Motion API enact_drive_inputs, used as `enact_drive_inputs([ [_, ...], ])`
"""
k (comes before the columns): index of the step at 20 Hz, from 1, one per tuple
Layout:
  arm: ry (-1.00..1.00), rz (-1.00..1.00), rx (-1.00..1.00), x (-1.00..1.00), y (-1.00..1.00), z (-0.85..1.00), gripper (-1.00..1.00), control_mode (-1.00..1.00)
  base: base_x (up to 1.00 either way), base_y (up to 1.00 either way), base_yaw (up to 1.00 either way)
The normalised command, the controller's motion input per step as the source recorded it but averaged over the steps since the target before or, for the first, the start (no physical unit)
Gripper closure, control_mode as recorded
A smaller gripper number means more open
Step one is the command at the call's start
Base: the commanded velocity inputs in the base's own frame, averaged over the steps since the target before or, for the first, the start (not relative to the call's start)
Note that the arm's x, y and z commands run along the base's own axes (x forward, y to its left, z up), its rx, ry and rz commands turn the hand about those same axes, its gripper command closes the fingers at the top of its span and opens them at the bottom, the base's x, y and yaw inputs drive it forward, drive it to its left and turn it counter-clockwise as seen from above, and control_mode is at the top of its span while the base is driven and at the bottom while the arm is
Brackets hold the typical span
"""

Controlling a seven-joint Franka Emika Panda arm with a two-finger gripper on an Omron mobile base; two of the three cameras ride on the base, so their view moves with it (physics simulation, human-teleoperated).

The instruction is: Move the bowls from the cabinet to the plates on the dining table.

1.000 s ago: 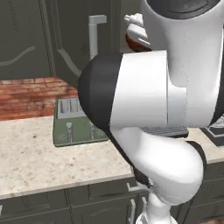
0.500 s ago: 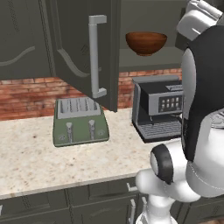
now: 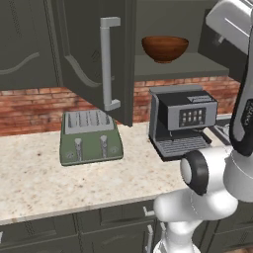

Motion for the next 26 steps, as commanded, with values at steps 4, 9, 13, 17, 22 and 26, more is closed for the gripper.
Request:
enact_drive_inputs([
  [4,-0.02,0.12,0.04,0.45,0.0,-0.2,-1.0,-1.0,0.0,0.0,0.0],
  [9,-0.04,0.11,0.13,0.34,0.0,-0.28,-1.0,-1.0,0.0,0.0,0.0],
  [13,-0.05,0.08,0.19,0.19,0.01,-0.36,-1.0,-1.0,0.0,0.0,0.0],
  [17,-0.04,0.06,0.2,0.26,0.1,-0.41,-1.0,-1.0,0.0,0.0,0.0],
  [22,-0.08,0.02,0.16,0.29,0.15,-0.36,-1.0,-1.0,0.0,0.0,0.0],
  [26,-0.08,0.0,0.17,0.39,0.07,-0.28,-1.0,-1.0,0.0,0.0,0.0],
])
